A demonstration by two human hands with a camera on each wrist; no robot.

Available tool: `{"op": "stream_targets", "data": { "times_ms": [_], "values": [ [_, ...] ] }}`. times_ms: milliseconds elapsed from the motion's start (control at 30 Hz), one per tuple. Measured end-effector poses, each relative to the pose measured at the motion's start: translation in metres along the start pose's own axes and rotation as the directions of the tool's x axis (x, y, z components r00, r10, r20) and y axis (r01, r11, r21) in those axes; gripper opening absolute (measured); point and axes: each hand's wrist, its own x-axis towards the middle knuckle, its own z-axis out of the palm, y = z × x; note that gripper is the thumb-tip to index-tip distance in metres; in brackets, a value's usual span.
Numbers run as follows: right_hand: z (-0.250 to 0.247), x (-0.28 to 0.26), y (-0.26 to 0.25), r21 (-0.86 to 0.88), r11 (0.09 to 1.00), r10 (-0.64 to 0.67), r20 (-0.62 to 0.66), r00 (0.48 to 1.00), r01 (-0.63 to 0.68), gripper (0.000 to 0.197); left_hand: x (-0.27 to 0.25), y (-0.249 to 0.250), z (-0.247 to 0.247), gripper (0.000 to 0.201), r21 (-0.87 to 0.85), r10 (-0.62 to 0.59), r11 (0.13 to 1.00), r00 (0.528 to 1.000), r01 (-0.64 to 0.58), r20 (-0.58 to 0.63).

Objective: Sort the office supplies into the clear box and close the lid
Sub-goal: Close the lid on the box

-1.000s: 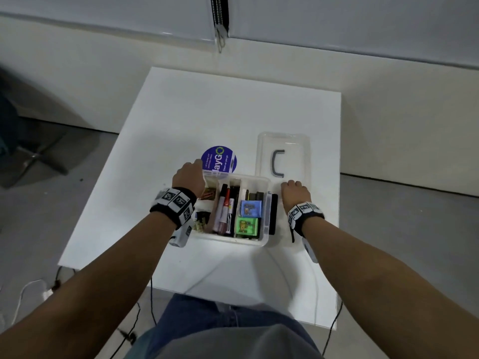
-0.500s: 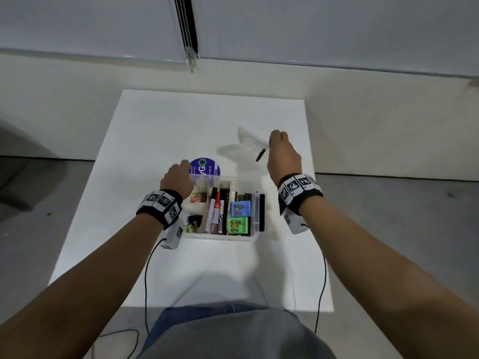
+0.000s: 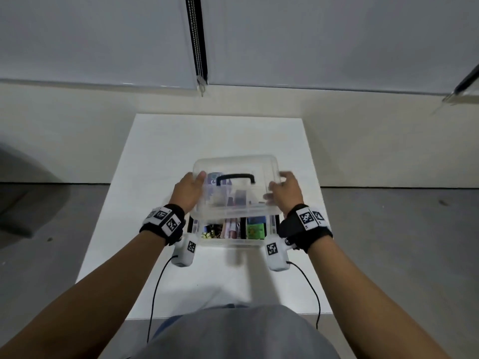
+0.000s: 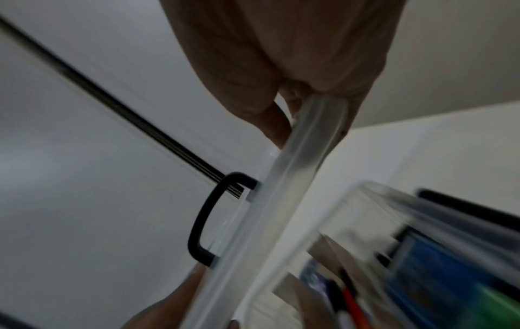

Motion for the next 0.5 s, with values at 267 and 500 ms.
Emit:
{"op": "stream_targets", "data": {
  "times_ms": [267,500],
  "values": [
    [0.026,-0.014,0.063,-0.719,0.692,-0.139,-0.05,0.989,0.061,0.034,-0.015,-0.041,0.026,0.053,0.152,-0.083,0.985,0.996,0.081,0.007],
    [0.021,-0.013,0.076,-0.531,0.847,-0.018,-0.001,1.0,0.015,0.036,-0.022,-0.048,0.025,0.057,0.059,-0.074,0.996,0.994,0.069,0.083]
  ]
}}
